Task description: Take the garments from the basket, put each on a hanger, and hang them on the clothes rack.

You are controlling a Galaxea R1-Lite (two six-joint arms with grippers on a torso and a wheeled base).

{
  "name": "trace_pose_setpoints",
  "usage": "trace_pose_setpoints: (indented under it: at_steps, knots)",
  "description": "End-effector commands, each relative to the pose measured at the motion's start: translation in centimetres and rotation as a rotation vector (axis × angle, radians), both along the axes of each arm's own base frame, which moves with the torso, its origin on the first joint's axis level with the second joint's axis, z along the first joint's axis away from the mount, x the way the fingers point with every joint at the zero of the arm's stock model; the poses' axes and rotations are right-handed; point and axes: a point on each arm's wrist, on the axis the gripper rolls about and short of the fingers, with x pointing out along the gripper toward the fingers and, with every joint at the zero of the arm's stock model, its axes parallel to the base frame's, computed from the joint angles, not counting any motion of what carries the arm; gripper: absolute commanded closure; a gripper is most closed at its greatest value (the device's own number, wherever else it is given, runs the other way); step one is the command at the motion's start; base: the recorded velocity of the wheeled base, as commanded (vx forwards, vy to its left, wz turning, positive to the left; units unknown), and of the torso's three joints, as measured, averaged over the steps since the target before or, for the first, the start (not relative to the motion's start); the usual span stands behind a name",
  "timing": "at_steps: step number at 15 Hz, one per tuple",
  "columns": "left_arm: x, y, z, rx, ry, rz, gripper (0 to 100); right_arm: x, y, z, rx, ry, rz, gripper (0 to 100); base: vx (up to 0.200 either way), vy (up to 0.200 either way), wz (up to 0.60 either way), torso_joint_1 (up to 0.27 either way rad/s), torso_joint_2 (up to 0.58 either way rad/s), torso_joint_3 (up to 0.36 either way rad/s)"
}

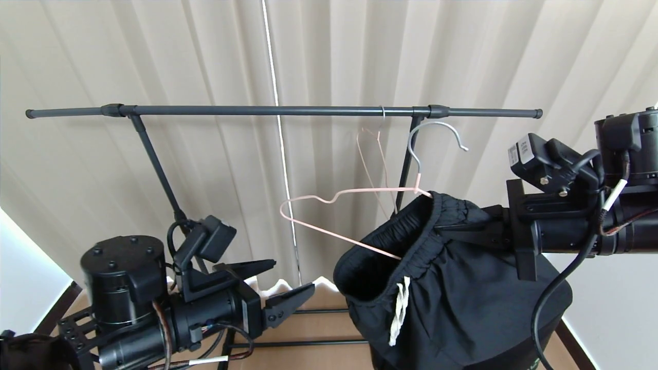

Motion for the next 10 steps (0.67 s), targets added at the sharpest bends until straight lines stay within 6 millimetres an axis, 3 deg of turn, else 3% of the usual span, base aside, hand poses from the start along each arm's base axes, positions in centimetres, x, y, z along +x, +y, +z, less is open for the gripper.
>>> trace_pose_setpoints:
  at_steps: [1,10]
  knots:
    - [0.6,-1.9,-2.1,0.063,0.047,0.021,0,-0.8,-0.2,0.5,0.013,-0.015,0.003,100,0.0,0.0,0.0,0.0,0.0,0.0]
    - [2.3,-4.6,-3.4,0.06,0.05,0.193,0,-2.6,0.4,1.3,0.052,-0.01,0.033,100,0.0,0.0,0.0,0.0,0.0,0.0]
